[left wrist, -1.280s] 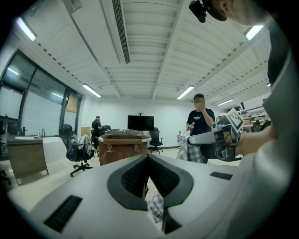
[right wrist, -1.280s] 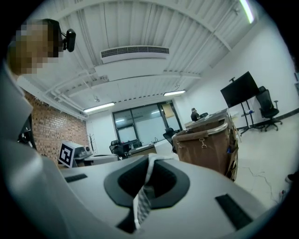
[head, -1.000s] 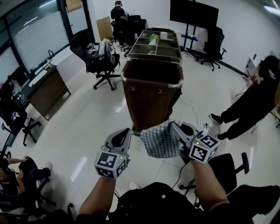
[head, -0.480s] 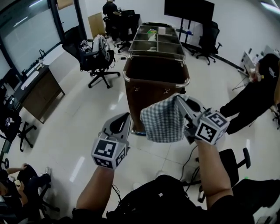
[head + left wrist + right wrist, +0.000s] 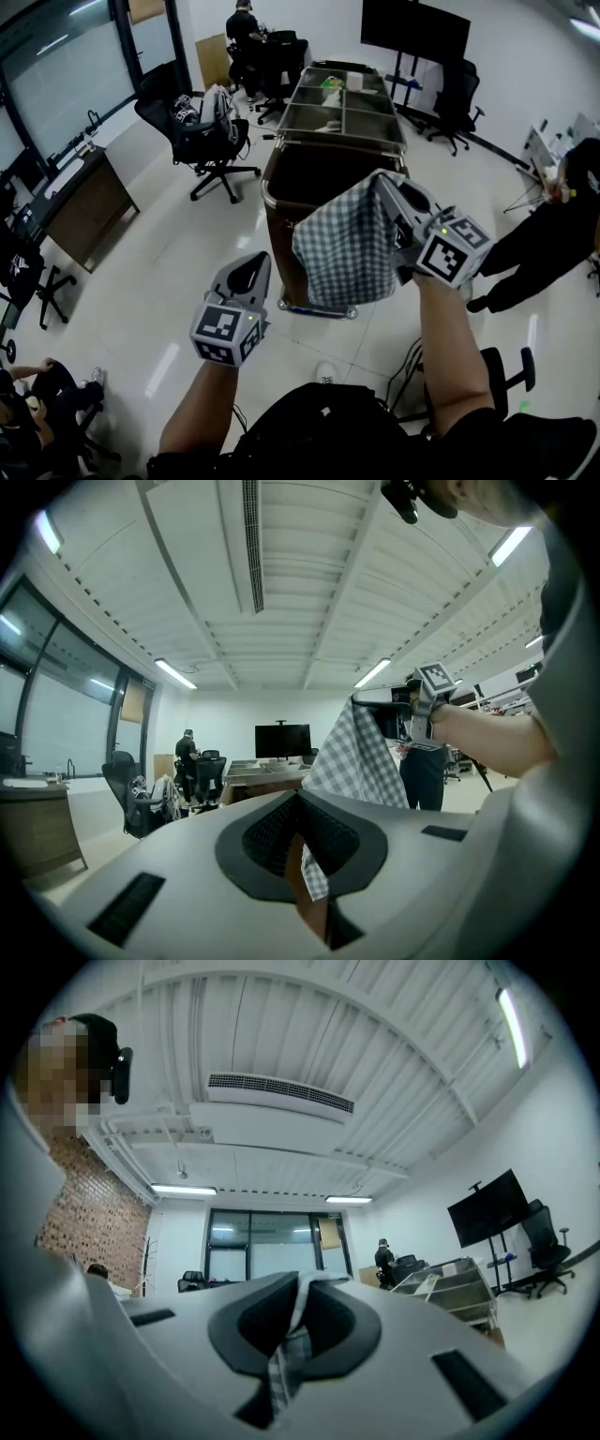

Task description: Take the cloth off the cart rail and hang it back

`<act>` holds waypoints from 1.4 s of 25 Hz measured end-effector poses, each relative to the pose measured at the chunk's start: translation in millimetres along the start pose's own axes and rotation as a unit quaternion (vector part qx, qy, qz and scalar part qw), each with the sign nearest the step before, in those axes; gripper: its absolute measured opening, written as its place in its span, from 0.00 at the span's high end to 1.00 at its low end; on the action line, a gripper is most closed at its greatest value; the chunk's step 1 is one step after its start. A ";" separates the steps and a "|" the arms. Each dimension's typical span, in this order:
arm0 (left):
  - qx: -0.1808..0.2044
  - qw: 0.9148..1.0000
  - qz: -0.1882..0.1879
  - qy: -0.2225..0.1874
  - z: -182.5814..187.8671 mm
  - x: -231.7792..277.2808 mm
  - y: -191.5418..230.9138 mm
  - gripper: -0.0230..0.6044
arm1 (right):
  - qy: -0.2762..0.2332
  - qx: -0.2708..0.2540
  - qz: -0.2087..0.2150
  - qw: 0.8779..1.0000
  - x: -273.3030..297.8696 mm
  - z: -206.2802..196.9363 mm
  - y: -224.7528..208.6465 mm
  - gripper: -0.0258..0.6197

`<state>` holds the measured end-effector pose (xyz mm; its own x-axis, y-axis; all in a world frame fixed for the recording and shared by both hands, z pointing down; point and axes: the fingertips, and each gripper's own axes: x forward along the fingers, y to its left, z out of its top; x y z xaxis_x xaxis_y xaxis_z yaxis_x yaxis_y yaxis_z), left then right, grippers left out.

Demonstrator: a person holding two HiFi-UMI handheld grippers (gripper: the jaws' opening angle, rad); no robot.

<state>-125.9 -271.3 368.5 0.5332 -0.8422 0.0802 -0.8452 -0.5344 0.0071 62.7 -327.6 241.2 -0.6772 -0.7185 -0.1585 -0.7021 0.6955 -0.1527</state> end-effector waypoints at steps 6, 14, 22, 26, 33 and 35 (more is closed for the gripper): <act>0.020 0.999 0.021 -0.013 20.8 46.7 15.8 0.96 | -0.031 0.006 -0.003 0.999 49.6 28.8 -67.2 0.94; 0.014 0.999 0.047 -0.024 25.3 107.6 30.5 0.96 | 0.050 0.007 -0.003 0.999 119.3 -23.0 -159.6 0.94; 0.004 0.998 0.057 -0.002 7.9 139.3 39.0 0.96 | 0.168 -0.012 -0.015 0.986 137.7 -100.1 -202.1 0.75; -0.006 0.999 0.052 0.002 -0.3 143.9 37.1 0.96 | 0.216 -0.007 0.001 0.976 128.0 -128.0 -192.0 0.60; -0.013 0.999 0.032 0.011 -8.9 127.8 25.9 0.96 | 0.249 -0.012 -0.024 0.968 96.4 -147.6 -174.9 0.60; -0.016 0.999 0.027 0.015 -10.1 119.4 24.4 0.96 | 0.249 -0.011 -0.030 0.968 88.0 -147.0 -167.4 0.60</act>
<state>-83.2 -384.2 388.3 0.4864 -0.8666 0.1113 -0.8734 -0.4859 0.0337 88.3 -508.4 396.3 -0.6531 -0.6760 0.3413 -0.7445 0.6556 -0.1261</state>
